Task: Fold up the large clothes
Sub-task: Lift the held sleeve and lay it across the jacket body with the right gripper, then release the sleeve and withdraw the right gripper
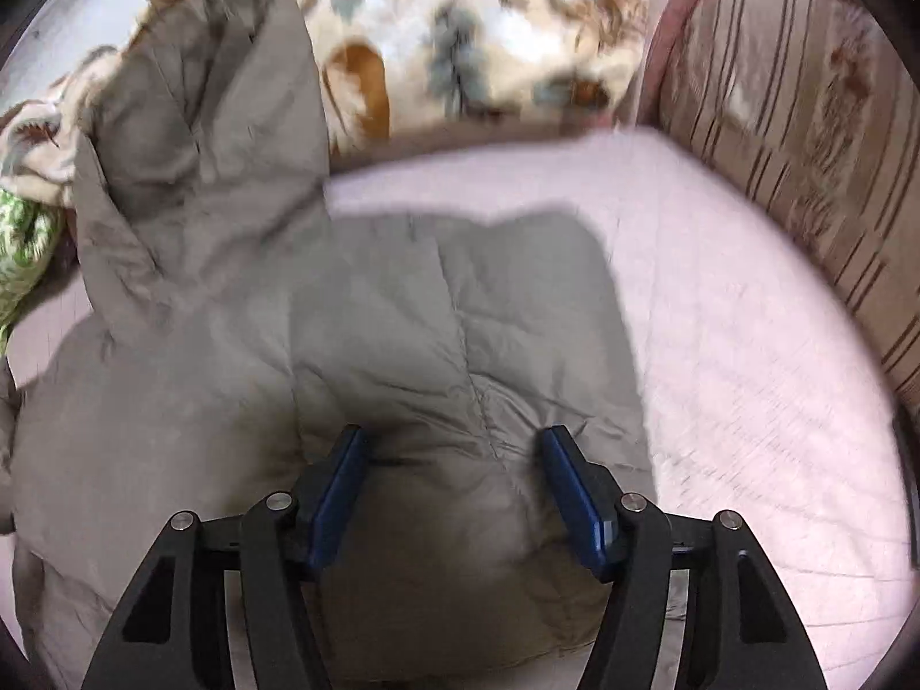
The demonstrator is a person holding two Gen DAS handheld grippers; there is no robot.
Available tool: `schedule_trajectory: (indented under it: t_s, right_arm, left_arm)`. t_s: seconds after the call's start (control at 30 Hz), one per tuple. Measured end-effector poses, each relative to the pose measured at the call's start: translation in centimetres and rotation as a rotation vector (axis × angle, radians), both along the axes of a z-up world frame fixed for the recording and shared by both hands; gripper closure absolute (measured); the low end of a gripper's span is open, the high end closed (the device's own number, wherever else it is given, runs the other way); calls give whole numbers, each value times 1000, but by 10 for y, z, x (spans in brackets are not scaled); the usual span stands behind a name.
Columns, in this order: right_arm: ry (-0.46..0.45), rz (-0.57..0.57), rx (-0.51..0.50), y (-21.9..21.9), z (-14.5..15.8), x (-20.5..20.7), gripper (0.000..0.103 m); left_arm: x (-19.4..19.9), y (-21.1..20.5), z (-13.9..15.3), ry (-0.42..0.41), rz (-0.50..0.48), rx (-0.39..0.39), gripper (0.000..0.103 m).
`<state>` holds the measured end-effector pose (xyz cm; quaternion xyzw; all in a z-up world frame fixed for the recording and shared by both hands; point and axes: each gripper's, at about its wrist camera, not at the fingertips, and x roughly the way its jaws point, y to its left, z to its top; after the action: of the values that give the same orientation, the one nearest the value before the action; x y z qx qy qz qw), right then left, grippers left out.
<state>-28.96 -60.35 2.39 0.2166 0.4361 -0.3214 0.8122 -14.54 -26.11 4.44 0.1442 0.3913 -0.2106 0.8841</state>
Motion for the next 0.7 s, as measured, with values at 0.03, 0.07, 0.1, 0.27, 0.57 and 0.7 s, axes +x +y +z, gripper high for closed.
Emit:
schedule_trajectory:
  t_s: [0.03, 0.07, 0.1, 0.27, 0.57, 0.7]
  right_arm:
    - [13, 6, -4, 0, -5, 1, 34]
    - [23, 15, -18, 2, -8, 1, 33]
    - [28, 15, -25, 4, -10, 2, 33]
    - [24, -21, -50, 8, 7, 8, 32]
    - [-111, 82, -84, 84, 43, -14, 31]
    - [-24, 109, -80, 89, 7, -3, 31]
  left_arm:
    - [5, -3, -9, 19, 8, 29, 0]
    - [11, -8, -22, 58, 20, 72, 0]
    - [15, -9, -31, 90, 26, 89, 0]
    - [11, -2, -17, 57, 8, 53, 0]
    - [11, 42, 24, -13, 69, -102, 0]
    - [22, 59, 22, -12, 123, -89, 0]
